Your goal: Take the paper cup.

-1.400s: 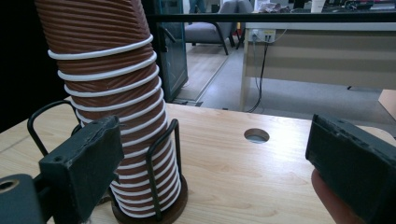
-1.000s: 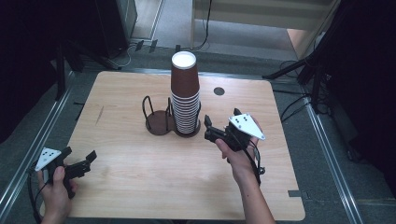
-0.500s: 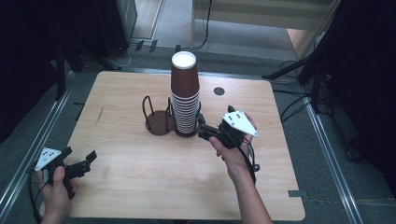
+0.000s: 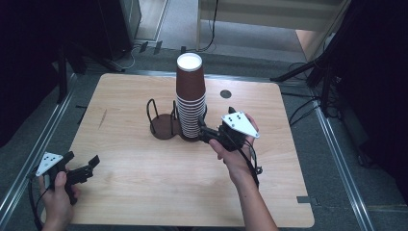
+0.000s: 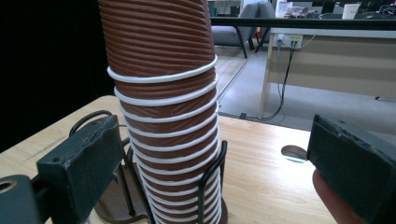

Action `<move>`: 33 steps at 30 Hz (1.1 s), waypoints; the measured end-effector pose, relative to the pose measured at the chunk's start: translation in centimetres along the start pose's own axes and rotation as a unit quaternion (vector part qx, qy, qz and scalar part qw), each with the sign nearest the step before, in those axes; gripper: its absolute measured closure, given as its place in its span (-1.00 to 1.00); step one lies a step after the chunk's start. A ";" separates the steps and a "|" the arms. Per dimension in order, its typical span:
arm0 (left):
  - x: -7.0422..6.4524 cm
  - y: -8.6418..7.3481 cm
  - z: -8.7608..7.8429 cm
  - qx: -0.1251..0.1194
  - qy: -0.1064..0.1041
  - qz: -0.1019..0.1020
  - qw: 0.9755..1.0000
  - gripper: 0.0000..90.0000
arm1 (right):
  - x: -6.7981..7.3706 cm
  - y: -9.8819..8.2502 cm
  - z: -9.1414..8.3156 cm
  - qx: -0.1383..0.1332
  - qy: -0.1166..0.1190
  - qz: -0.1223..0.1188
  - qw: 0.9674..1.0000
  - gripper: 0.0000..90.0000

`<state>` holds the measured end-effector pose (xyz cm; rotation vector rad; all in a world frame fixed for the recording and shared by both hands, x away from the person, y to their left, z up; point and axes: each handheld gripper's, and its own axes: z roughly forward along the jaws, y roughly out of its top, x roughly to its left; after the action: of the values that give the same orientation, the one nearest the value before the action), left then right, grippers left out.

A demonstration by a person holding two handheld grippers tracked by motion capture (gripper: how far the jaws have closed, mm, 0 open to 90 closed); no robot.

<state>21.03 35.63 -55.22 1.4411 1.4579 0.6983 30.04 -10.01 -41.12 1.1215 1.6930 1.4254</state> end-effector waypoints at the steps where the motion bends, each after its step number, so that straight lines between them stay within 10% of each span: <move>1: 0.0 0.0 0.0 0.000 0.000 0.000 1.000 -1.00 | 0.0 0.0 0.0 0.000 0.001 0.000 1.000 -0.93; 33: 0.1 0.0 0.1 0.005 -0.006 -0.003 1.000 -1.00 | 3.4 2.7 3.9 -0.008 0.016 0.000 1.000 -0.93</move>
<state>21.17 35.73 -55.25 1.4461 1.4583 0.6777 32.60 -5.18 -39.10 1.0959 1.6995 1.4615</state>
